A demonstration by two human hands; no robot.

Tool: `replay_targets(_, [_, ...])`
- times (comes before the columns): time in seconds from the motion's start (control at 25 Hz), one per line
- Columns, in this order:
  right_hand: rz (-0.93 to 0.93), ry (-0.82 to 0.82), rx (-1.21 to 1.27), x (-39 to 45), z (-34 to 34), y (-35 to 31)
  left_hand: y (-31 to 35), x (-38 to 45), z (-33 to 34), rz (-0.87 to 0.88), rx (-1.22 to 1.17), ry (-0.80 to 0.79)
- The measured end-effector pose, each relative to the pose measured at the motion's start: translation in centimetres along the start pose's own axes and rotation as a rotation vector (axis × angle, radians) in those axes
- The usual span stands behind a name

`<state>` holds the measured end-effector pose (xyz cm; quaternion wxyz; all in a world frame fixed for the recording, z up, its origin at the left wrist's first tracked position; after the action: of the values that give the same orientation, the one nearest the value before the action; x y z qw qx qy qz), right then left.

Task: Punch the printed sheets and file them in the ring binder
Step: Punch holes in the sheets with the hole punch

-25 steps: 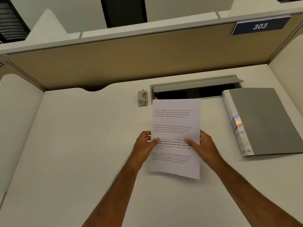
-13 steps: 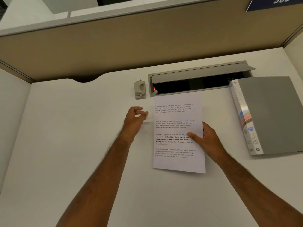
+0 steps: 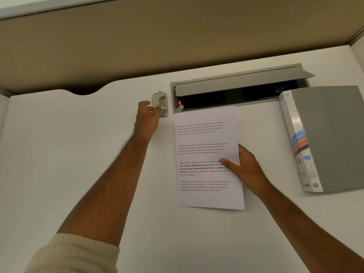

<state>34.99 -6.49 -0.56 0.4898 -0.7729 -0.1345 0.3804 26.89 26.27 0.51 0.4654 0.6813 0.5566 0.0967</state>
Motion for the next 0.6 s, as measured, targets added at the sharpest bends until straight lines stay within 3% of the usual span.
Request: replay_targets(0.6, [-0.005,0.018,0.037,-0.5,-0.5,0.1,1.0,-1.1,-1.0,0.009,-0.038,0.019])
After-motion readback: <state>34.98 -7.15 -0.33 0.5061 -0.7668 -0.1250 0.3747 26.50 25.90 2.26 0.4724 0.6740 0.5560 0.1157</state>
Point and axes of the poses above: each hand's wrist, its own x-axis towards the middle knuckle, its own z-axis out of the palm, y = z × x, the point moved 1 cm from there along x, towards the middle knuckle, and after that the axes turned 2 degrees about y, right-handed, at the moved point
